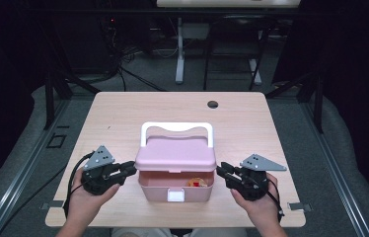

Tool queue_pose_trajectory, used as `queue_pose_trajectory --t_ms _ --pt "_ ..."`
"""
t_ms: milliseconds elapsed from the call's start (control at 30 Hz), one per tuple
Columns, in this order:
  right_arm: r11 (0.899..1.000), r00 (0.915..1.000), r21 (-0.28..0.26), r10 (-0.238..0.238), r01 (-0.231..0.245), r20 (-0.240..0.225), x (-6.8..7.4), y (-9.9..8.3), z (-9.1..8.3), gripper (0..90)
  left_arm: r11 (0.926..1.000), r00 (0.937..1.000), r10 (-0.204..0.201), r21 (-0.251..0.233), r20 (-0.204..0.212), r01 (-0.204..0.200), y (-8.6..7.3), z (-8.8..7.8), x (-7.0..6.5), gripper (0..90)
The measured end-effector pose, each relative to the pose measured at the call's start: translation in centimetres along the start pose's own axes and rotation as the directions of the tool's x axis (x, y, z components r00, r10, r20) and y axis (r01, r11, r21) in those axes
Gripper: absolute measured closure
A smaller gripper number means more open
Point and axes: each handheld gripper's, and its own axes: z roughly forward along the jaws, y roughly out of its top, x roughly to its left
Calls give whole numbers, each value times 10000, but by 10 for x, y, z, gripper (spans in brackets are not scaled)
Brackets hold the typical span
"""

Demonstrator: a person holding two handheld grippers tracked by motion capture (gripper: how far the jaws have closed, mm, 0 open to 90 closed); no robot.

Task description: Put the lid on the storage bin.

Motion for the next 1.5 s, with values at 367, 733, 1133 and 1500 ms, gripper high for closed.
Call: queue_pose_trajectory --t_ms 367,733,1133,1500 --pt "9998 9998 11 198 -198 29 -2 -7 -1 740 9999 10000 -76 139 19 76 -7 1 0 771" --pt "9997 9997 32 256 -256 61 -3 -8 -1 740 9994 9999 -113 311 -61 115 -14 2 1 768" --pt "9995 9994 29 318 -319 94 -5 -8 1 739 9996 9995 -236 140 -229 239 -13 -6 9 739" --pt "9995 9995 118 309 -310 78 -8 -7 4 717 9993 9985 -382 27 -387 384 -13 -3 14 658"
